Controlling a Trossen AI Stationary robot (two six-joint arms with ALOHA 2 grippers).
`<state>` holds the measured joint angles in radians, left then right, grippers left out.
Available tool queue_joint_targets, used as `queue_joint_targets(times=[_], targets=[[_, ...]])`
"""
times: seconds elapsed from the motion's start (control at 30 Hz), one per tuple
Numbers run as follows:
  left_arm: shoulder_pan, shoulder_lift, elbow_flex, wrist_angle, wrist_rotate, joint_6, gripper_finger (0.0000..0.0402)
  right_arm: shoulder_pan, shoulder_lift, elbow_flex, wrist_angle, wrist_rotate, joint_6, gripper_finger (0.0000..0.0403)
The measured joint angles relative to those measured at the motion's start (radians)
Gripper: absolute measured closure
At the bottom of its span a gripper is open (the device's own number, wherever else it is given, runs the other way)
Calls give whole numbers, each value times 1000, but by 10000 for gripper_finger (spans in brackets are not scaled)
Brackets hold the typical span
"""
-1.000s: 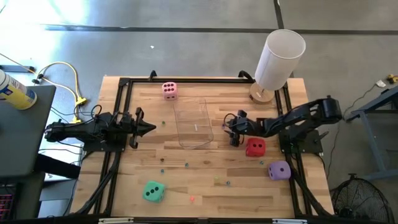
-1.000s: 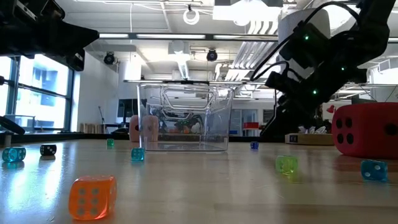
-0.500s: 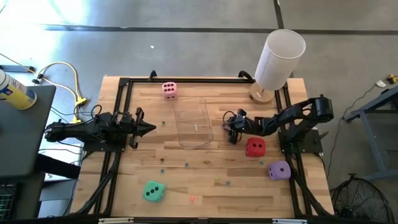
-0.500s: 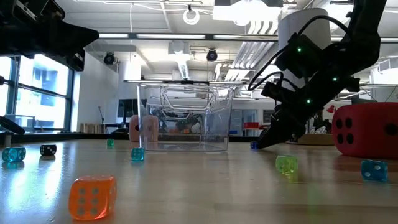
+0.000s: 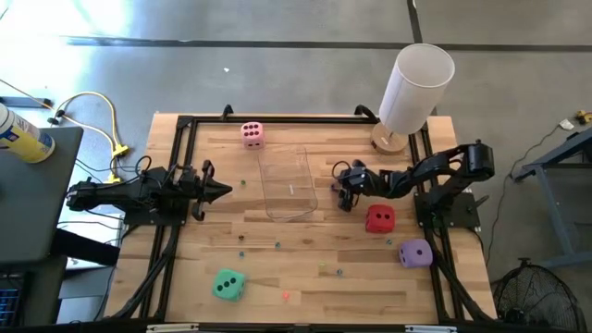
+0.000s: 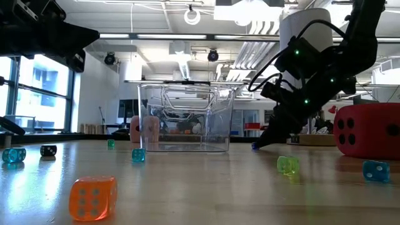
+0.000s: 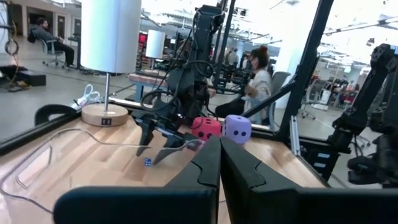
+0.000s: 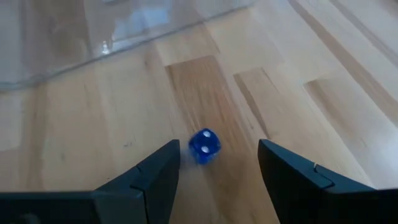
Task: Pick & Place Dice
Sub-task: Put the small blue die into the transparent bin
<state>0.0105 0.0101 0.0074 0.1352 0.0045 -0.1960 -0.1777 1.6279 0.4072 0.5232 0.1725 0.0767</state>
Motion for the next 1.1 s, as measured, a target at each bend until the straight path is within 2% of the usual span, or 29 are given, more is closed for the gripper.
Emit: queue_joint_targets(times=[0.33, 0.77, 0.93, 1.1], targets=[[0, 0, 0, 0, -7, 17, 401, 0, 0, 0, 7, -40, -2, 195], [0, 0, 0, 0, -7, 17, 401, -35, 0, 0, 13, -43, 5, 195], [0, 0, 0, 0, -7, 17, 401, -39, 0, 0, 13, -97, 6, 195], [0, 0, 0, 0, -6, 17, 401, -38, 0, 0, 13, -99, 6, 195]])
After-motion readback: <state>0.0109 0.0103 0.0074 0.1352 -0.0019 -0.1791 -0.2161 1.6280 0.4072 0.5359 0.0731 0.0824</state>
